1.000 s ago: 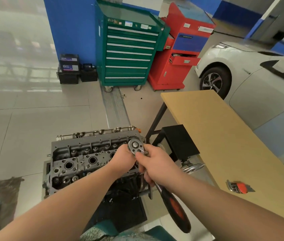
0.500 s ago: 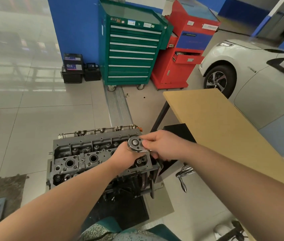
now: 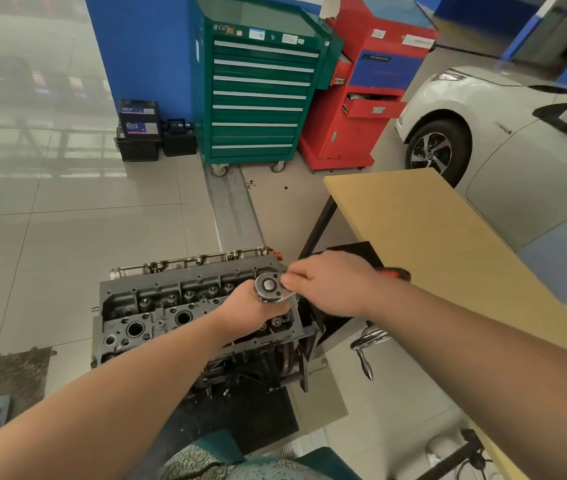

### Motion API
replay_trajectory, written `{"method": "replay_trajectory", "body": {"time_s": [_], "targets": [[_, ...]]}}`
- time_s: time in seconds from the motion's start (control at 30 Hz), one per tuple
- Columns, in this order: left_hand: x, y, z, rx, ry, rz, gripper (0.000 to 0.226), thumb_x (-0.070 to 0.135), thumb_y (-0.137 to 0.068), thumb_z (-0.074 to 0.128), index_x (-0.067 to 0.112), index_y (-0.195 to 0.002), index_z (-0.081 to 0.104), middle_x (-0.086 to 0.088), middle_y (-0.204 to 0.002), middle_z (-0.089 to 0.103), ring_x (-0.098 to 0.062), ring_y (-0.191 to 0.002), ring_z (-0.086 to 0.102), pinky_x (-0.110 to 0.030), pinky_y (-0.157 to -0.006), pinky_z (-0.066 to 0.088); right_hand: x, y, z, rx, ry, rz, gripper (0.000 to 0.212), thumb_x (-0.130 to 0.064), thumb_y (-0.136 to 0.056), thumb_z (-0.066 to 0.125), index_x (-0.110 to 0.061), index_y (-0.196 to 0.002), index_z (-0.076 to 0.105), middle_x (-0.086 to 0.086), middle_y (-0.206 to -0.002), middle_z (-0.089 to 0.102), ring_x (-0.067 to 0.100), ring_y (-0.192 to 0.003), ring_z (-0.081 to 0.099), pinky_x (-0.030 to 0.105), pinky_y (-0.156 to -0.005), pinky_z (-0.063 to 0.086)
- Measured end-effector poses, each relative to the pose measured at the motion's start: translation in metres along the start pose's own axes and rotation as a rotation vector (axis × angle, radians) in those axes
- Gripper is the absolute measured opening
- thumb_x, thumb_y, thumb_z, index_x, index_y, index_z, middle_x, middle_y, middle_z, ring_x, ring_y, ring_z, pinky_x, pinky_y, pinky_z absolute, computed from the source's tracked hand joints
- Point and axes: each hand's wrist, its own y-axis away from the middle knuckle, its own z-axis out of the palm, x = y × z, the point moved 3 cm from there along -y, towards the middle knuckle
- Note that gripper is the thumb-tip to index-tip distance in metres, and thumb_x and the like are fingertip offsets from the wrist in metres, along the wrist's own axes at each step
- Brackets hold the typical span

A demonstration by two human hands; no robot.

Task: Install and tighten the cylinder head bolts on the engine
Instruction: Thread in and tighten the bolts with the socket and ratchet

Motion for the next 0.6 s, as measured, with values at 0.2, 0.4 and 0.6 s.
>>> {"method": "replay_trajectory", "body": {"time_s": [0.2,0.4,0.6], "targets": [[0.0,0.0,-0.007,-0.052,-0.088,0.029,0.019,0.014,-0.092,0.078,0.026,-0.105,0.072,0.0,-0.102,0.076,-0.018,-0.095,0.072,-0.037,-0.089,0.058,-0.006,0.007,0.023,0.092,-0.067,0.146,0.042,-0.064,-0.104,0.03,-0.035,-0.085,0.054,-0.009,-0.076,0.056,0.014,-0.076,0.058,0.037,-0.067,0.048],[0.004,0.002,-0.006,-0.007,-0.126,0.01,0.014,0.008,-0.094,0.073,0.022,-0.092,0.072,-0.002,-0.087,0.074,-0.025,-0.088,0.069,-0.046,-0.087,0.057,-0.005,0.021,0.031,0.161,-0.027,0.046,0.058,-0.085,-0.086,0.018,-0.038,-0.092,0.051,-0.012,-0.075,0.059,0.005,-0.07,0.057,0.032,-0.059,0.048],[0.0,0.015,0.012,0.248,0.008,-0.068,0.023,0.039,-0.095,0.071,0.017,-0.103,0.073,-0.005,-0.097,0.078,-0.033,-0.094,0.071,-0.048,-0.085,0.06,0.012,-0.004,0.022,0.255,0.253,-0.374,0.043,-0.07,-0.099,0.03,-0.032,-0.105,0.05,-0.012,-0.095,0.057,0.013,-0.089,0.054,0.037,-0.08,0.045]]}}
